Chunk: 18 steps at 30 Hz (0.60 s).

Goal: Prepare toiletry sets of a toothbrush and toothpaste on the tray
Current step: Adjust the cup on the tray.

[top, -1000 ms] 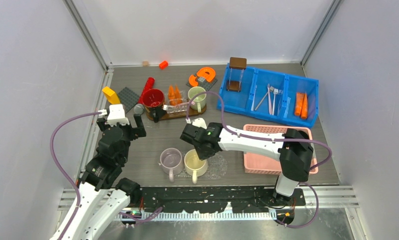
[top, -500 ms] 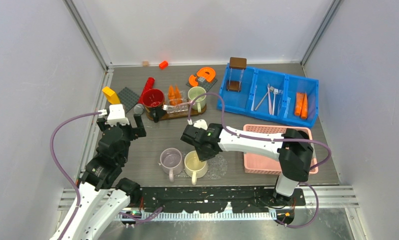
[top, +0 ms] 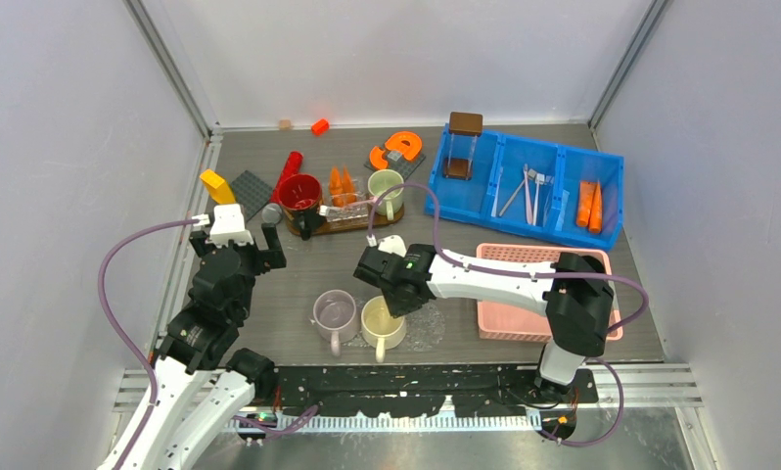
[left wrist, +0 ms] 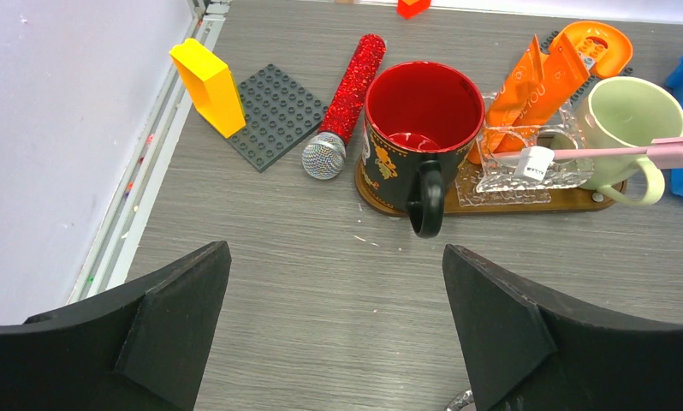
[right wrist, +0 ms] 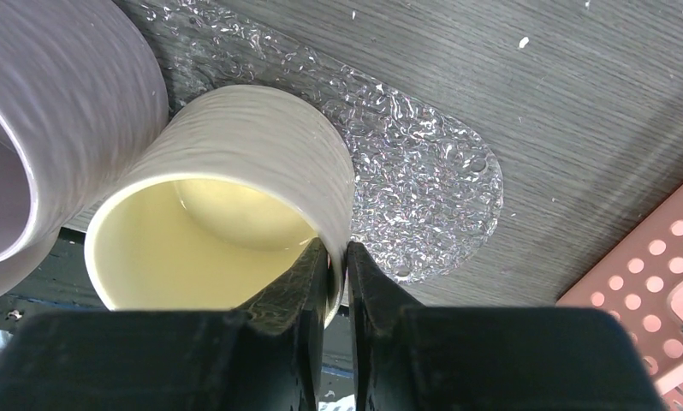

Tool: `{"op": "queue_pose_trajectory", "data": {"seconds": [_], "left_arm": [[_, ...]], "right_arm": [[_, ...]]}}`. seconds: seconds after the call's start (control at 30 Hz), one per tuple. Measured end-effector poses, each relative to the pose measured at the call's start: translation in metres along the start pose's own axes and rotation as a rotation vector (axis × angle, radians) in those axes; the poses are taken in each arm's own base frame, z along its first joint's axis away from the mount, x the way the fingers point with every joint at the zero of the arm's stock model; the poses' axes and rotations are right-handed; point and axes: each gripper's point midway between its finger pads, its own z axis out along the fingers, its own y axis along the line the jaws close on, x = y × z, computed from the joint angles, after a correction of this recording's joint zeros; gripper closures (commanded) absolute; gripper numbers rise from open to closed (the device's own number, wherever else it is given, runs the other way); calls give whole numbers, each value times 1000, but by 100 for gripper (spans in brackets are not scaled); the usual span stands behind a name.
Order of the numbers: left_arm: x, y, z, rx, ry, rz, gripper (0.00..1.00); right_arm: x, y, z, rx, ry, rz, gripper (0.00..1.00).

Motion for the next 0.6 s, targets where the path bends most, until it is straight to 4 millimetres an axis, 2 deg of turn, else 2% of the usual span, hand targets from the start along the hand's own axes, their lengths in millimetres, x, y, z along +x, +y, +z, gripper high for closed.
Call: {"op": "queue_pose_trajectory", "data": {"seconds": [0.17, 0.23, 0.3, 0.5, 0.6], "left_arm": [[0, 0, 0, 0, 0, 0, 2], [0, 0, 0, 0, 0, 0, 2], [0, 0, 0, 0, 0, 0, 2], [0, 0, -1, 1, -2, -2, 1], [-1, 0, -1, 3, -7, -5, 1]], "right_arm": [[-4, 1, 0, -3, -20, 0, 54], [-7, -1, -3, -1, -34, 2, 42], [-11, -3, -11, 3, -53, 4, 37], [-43, -20, -60, -2, -191, 53, 34], [-59, -50, -85, 19, -261, 124, 34]]}}
